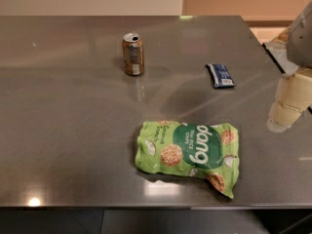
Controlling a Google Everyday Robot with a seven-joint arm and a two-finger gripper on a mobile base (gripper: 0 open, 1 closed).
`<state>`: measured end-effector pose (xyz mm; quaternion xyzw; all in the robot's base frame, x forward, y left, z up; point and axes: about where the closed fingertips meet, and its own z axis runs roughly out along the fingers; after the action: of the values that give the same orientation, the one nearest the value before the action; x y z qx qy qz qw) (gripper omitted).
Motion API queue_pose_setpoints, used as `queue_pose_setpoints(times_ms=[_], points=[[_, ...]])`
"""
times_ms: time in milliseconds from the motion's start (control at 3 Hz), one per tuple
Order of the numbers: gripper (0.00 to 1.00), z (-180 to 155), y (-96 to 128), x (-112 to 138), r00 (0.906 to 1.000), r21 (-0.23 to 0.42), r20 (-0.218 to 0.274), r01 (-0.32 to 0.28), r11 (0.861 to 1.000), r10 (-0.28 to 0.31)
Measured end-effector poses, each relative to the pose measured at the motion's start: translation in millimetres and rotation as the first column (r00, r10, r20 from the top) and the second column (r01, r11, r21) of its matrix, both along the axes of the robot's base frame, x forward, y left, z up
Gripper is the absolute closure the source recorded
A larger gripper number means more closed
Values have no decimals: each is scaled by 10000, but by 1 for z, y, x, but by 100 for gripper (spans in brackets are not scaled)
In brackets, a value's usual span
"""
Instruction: Move rxbar blueberry near green rice chip bag
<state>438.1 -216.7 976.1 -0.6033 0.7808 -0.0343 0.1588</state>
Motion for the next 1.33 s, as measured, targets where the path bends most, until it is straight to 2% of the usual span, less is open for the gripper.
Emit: queue_pose_setpoints(times_ms=[333, 667, 1000, 1333], points=[[0, 0, 0, 0, 10000, 0, 12, 2, 10000, -2], [0, -4, -2, 16, 9996, 237, 10, 275, 9993, -275], [0, -10, -4, 42, 9966, 688, -211, 805, 9944, -792], [0, -14, -6, 75, 9886, 1253, -401, 1489, 9809, -1449]])
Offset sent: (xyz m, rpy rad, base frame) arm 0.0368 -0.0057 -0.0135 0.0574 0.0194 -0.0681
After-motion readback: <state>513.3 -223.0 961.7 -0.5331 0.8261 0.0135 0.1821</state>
